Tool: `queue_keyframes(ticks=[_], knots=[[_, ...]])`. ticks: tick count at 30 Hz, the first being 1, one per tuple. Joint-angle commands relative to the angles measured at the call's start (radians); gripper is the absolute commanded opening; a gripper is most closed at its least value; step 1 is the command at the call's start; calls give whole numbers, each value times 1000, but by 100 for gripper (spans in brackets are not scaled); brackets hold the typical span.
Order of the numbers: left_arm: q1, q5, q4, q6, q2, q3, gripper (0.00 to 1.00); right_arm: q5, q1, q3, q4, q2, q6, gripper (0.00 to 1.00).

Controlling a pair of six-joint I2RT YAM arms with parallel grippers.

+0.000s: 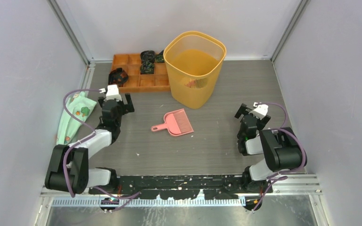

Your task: Sweep away the paper scraps from the table

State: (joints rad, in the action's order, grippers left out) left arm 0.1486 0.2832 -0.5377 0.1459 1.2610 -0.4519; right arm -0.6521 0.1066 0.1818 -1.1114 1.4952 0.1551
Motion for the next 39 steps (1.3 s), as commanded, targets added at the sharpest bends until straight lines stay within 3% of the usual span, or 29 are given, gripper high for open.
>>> queue_keyframes(ticks=[1,8,10,19,26,29,31,33,39], knots=[[-18,-93,-68,-41,82,-61,100,180,-1,-16,-287,114,-65,100],[-58,-176,-184,-37,144,-64,100,137,24,62,-99,90,-84,100],[-73,-237,-248,-24,205,-77,100,139,25,59,-127,101,-89,100],[-81,-270,-412,-39,361,-60,100,128,20,74,-89,95,-78,100],[-86,-238,-453,-21,315,-21,100,121,18,85,-65,93,-70,100],[-95,-207,-377,10,279,-38,100,120,15,89,-56,91,-67,100],[-129,-233,-370,42,332,-68,100,120,14,91,-52,90,-66,100],[-166,-354,-419,55,373,-67,100,121,14,90,-52,90,-66,100],[-197,-336,-505,95,363,-15,100,120,14,90,-54,90,-66,100]])
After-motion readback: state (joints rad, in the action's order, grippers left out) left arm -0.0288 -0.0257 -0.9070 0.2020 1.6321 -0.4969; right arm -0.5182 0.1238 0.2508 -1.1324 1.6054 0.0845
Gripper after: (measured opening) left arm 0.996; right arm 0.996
